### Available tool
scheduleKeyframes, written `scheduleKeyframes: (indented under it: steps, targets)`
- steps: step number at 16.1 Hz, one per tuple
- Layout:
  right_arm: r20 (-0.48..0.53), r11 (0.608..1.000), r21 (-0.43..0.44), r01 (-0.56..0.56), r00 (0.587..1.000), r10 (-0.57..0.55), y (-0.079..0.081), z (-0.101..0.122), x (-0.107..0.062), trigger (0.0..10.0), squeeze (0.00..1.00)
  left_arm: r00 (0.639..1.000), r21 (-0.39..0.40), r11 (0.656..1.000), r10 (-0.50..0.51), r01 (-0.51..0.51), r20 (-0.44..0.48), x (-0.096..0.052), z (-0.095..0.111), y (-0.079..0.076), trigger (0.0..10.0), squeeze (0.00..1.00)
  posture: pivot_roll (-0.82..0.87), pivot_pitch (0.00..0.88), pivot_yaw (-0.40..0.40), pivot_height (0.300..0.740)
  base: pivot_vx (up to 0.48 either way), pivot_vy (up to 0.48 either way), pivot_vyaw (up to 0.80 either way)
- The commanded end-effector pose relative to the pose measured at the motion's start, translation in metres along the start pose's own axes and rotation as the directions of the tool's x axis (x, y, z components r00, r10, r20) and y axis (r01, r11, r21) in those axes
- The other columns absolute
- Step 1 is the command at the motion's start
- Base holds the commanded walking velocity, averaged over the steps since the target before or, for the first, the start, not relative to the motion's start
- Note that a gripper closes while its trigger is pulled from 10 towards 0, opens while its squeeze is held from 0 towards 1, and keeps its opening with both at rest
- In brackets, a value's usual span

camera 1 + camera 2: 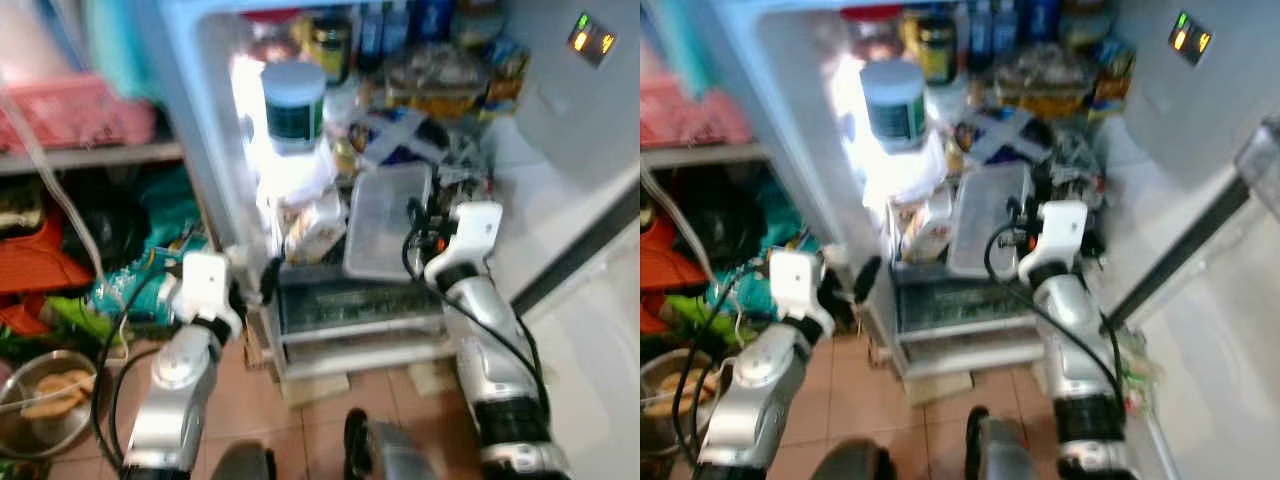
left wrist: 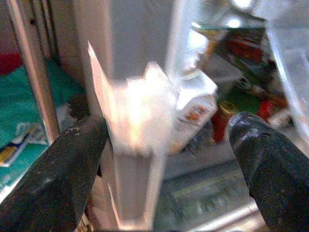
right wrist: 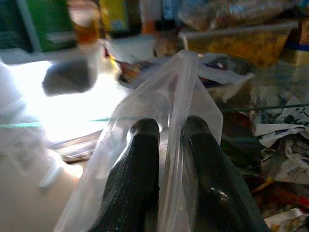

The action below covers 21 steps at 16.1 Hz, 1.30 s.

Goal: Restocking fridge

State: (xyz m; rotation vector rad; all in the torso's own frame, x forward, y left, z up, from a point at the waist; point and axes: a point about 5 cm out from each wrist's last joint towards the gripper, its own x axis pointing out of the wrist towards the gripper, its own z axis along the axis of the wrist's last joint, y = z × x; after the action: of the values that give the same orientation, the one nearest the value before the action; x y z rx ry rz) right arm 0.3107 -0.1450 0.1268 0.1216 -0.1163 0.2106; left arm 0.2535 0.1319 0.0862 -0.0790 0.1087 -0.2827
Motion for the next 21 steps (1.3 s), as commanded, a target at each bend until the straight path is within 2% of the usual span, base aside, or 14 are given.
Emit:
scheduleKeyframes:
  steps: [1, 5, 21]
  targets:
    - [-0.003, 1.0, 0.002, 0.004, 1.0, -0.004, 0.0004, -0.001, -0.0007, 10.0, 0.0, 1.0, 0.013, 1.0, -0.009, 0.009, 0.002, -0.0001, 0.0014, -0.0004, 10.0, 0.0, 0.06, 0.123, 0.025, 0.74, 0.0, 0.0, 0.0]
    - [0.013, 1.0, 0.013, 0.005, 1.0, -0.005, -0.002, 0.0037, 0.007, 10.0, 0.0, 1.0, 0.018, 1.0, -0.012, 0.011, 0.027, -0.0045, 0.005, -0.0017, 10.0, 0.0, 0.07, 0.127, 0.025, 0.74, 0.0, 0.0, 0.0]
    - [0.013, 1.0, 0.013, 0.005, 1.0, -0.005, -0.002, 0.0037, 0.007, 10.0, 0.0, 1.0, 0.018, 1.0, -0.012, 0.011, 0.027, -0.0045, 0.005, -0.0017, 10.0, 0.0, 0.07, 0.127, 0.025, 0.74, 0.0, 0.0, 0.0]
